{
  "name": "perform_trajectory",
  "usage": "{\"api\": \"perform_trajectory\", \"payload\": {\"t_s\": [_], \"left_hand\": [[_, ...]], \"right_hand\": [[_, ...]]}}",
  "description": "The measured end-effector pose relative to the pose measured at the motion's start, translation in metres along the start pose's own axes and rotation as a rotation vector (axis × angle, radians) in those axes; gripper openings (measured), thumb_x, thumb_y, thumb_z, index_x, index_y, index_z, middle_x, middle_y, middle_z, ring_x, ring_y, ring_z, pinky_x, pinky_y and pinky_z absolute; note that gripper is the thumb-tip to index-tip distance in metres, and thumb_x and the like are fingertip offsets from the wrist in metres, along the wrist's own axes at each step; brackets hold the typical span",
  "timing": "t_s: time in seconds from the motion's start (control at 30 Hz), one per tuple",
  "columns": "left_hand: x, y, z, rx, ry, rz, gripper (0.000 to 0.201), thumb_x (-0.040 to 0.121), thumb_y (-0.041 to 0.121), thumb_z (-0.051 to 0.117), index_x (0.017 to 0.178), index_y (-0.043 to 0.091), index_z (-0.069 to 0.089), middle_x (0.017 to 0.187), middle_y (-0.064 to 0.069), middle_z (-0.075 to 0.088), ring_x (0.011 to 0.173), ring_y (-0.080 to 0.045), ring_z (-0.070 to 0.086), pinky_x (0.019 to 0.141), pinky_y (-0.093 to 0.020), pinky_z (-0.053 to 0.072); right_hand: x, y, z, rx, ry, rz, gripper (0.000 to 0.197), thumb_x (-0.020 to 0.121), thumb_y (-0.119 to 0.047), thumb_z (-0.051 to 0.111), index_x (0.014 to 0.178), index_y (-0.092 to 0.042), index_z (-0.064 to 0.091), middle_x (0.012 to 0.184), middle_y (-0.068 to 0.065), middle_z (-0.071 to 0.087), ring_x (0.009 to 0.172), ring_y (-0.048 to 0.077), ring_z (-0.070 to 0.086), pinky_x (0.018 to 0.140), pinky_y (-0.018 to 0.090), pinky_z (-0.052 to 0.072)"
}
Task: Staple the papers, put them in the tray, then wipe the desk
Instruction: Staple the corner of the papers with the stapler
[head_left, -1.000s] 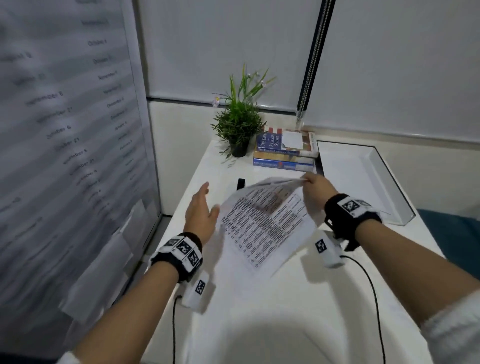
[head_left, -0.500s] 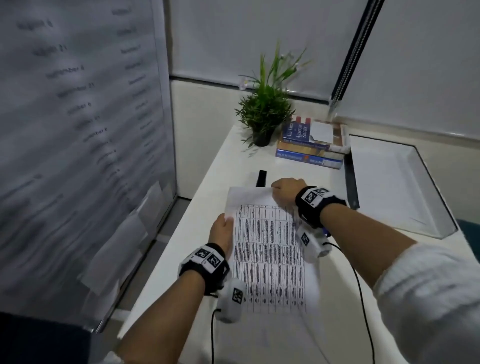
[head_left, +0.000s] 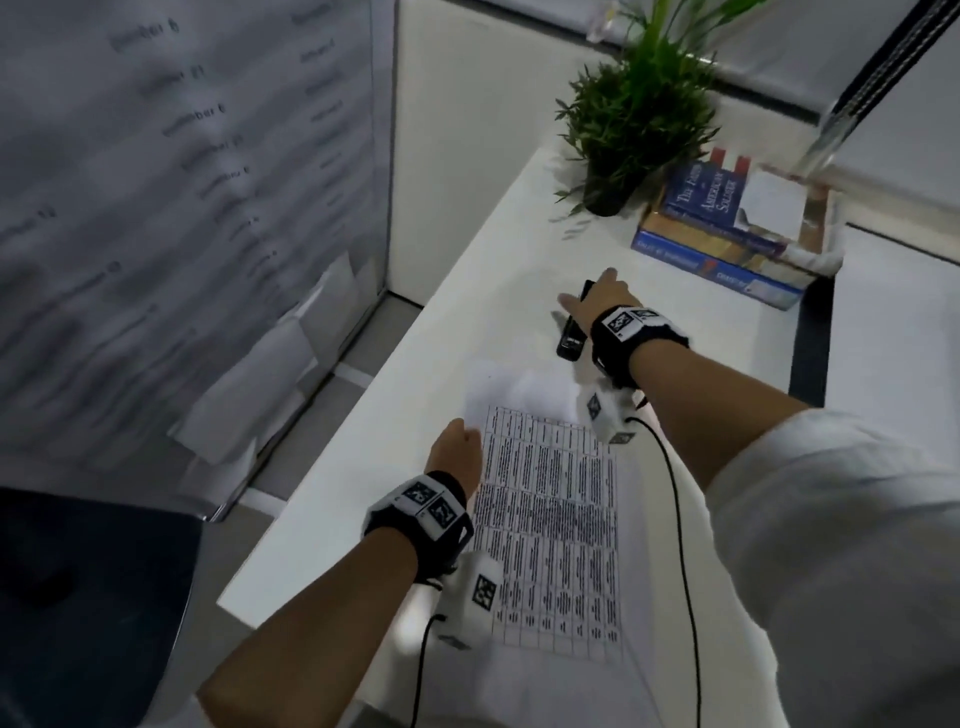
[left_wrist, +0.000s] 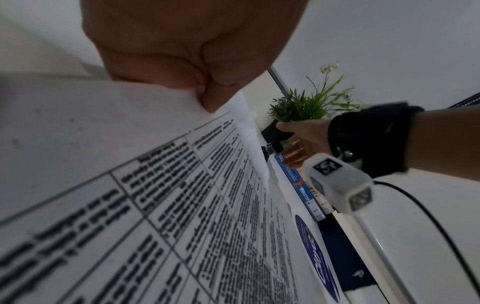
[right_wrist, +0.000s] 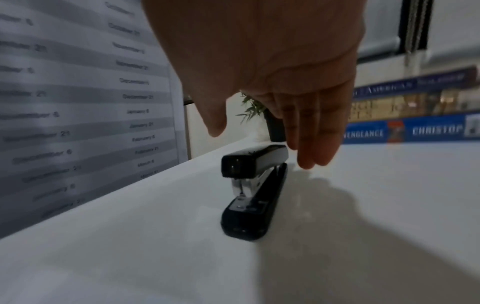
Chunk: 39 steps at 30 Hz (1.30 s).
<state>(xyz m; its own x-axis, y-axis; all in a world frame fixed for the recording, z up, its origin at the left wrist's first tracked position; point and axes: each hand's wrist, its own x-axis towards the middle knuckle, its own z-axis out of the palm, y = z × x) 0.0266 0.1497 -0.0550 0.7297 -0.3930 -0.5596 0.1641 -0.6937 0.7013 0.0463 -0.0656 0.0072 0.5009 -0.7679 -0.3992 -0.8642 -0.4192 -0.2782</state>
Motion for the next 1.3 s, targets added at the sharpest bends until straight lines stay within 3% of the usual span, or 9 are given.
{"api": "perform_trajectory", "payload": {"t_s": [0.1,0.2,0.3,0.43,0.67,0.9,1.03,1.13,1.3], "left_hand": [[0.0,-0.007,0.002,-0.036,0.034,0.024,0.023,0.097,0.009,0.03,0.075,0.004,0.034,0.069,-0.009,0.038,0.077,-0.021,0.034,0.068,-0.03,0.026],[-0.005,-0.01,0.002,-0.06,0.034,0.086,0.031,0.098,0.014,0.031,0.126,0.008,0.042,0.087,-0.012,0.059,0.074,-0.019,0.044,0.066,-0.028,0.034],[-0.015,-0.006,-0.001,0.029,0.042,0.166,0.058,0.098,0.017,0.03,0.147,0.038,0.009,0.057,0.004,0.039,0.051,-0.015,0.035,0.05,-0.026,0.031],[-0.037,0.012,-0.007,0.182,0.097,0.299,0.058,0.1,0.019,0.027,0.148,0.038,0.0,0.048,0.001,0.03,0.042,-0.015,0.03,0.045,-0.027,0.026],[-0.073,0.049,0.013,0.3,-0.012,0.524,0.061,0.099,0.017,0.032,0.147,0.04,0.003,0.059,-0.003,0.045,0.05,-0.014,0.04,0.06,-0.028,0.035],[-0.119,0.085,0.049,0.351,-0.132,0.811,0.056,0.1,0.022,0.029,0.145,0.045,0.007,0.069,-0.006,0.054,0.053,-0.016,0.046,0.059,-0.026,0.035],[-0.144,0.097,0.063,0.376,-0.189,0.935,0.056,0.1,0.02,0.03,0.145,0.046,0.008,0.071,-0.008,0.058,0.054,-0.016,0.048,0.059,-0.026,0.037],[-0.157,0.102,0.067,0.381,-0.211,1.0,0.059,0.099,0.018,0.031,0.143,0.049,0.006,0.072,-0.015,0.062,0.059,-0.023,0.053,0.058,-0.029,0.04],[-0.165,0.103,0.065,0.396,-0.213,1.02,0.06,0.099,0.018,0.031,0.143,0.047,0.004,0.072,-0.014,0.061,0.063,-0.026,0.057,0.061,-0.031,0.044]], "right_hand": [[0.011,0.0,0.01,0.066,-0.085,0.092,0.075,0.085,-0.036,0.058,0.143,0.003,0.03,0.13,0.021,0.051,0.113,0.035,0.054,0.09,0.037,0.046],[0.013,0.011,0.016,0.232,-0.136,0.083,0.033,0.087,-0.023,0.053,0.109,0.0,0.06,0.097,0.019,0.062,0.079,0.029,0.055,0.065,0.03,0.039],[-0.001,0.021,0.009,0.523,-0.075,0.107,0.028,0.088,-0.029,0.049,0.098,-0.006,0.06,0.084,0.017,0.066,0.06,0.024,0.055,0.05,0.023,0.039],[-0.029,0.037,-0.01,0.898,0.081,0.046,0.014,0.079,-0.02,0.055,0.079,-0.006,0.052,0.064,0.008,0.047,0.057,0.022,0.047,0.056,0.02,0.044],[-0.12,0.09,-0.05,1.076,0.311,-0.123,0.043,0.087,-0.004,0.054,0.128,0.001,0.044,0.104,0.014,0.056,0.079,0.021,0.055,0.064,0.024,0.047],[-0.183,0.148,-0.081,1.176,0.689,-0.098,0.029,0.085,-0.013,0.061,0.1,-0.014,0.036,0.071,-0.002,0.047,0.057,0.014,0.046,0.05,0.024,0.042],[-0.207,0.159,-0.085,1.112,0.715,-0.1,0.026,0.086,-0.028,0.061,0.101,-0.018,0.043,0.077,-0.006,0.056,0.066,0.008,0.056,0.052,0.004,0.047],[-0.217,0.158,-0.085,1.106,0.678,-0.122,0.032,0.086,-0.039,0.058,0.107,-0.016,0.052,0.1,0.011,0.069,0.091,0.024,0.066,0.08,0.026,0.053],[-0.218,0.157,-0.093,1.06,0.641,-0.121,0.034,0.09,-0.042,0.05,0.103,-0.012,0.059,0.097,0.007,0.064,0.089,0.021,0.06,0.075,0.027,0.045]]}}
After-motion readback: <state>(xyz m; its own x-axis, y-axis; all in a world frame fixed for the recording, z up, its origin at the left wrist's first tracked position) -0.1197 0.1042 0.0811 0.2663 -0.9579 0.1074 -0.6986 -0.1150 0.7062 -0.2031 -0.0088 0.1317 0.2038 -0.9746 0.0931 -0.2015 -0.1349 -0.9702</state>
